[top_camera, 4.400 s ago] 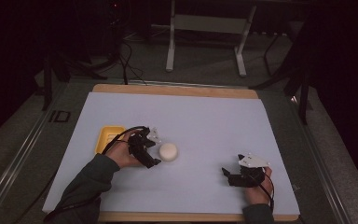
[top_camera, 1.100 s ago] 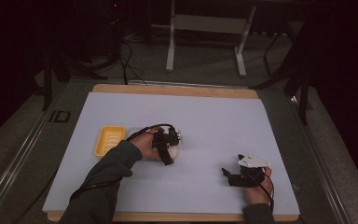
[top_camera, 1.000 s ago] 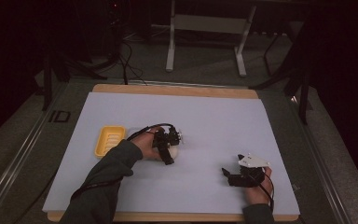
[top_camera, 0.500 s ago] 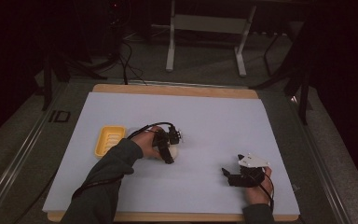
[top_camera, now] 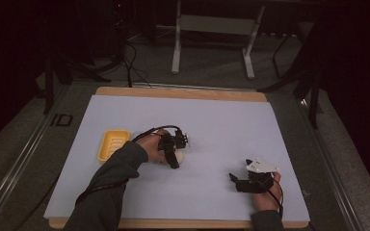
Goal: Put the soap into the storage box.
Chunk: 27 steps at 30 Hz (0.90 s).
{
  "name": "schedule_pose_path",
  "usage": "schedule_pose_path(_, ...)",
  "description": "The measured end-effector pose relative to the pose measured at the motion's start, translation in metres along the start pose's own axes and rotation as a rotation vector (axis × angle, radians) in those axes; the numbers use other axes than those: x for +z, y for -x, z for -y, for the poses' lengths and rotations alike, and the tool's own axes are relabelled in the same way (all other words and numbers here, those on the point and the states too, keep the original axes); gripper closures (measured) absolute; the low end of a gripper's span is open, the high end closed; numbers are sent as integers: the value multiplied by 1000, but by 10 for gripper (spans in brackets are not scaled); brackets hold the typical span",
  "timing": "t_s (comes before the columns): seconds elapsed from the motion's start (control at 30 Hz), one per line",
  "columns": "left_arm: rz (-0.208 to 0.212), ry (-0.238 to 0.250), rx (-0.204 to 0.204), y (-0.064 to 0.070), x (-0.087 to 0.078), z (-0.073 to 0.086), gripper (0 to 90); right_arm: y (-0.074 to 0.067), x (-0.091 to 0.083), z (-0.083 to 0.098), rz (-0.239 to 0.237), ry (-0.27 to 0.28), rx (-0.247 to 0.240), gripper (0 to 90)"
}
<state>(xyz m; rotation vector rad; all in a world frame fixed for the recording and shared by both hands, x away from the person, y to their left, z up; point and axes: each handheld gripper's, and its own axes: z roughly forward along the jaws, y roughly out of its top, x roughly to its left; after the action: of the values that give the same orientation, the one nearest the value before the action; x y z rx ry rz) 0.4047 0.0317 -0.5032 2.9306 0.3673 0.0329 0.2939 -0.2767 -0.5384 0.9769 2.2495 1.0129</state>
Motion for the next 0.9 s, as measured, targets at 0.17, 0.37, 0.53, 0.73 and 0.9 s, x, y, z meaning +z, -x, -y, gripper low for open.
schedule_pose_path(0.17,-1,-1,-4,-1,-1,2,253,0,0,0,0,0,0,146)
schedule_pose_path(0.37,1,-3,-9,-3,-4,6,253,0,0,0,1,0,0,147)
schedule_pose_path(0.53,4,3,-23,-5,-9,11,253,0,0,0,1,0,-1,146)
schedule_pose_path(0.73,-7,15,-44,-9,-14,17,253,0,0,0,2,0,0,146)
schedule_pose_path(0.9,-11,17,-57,-12,-18,23,253,0,0,0,2,0,-1,146)
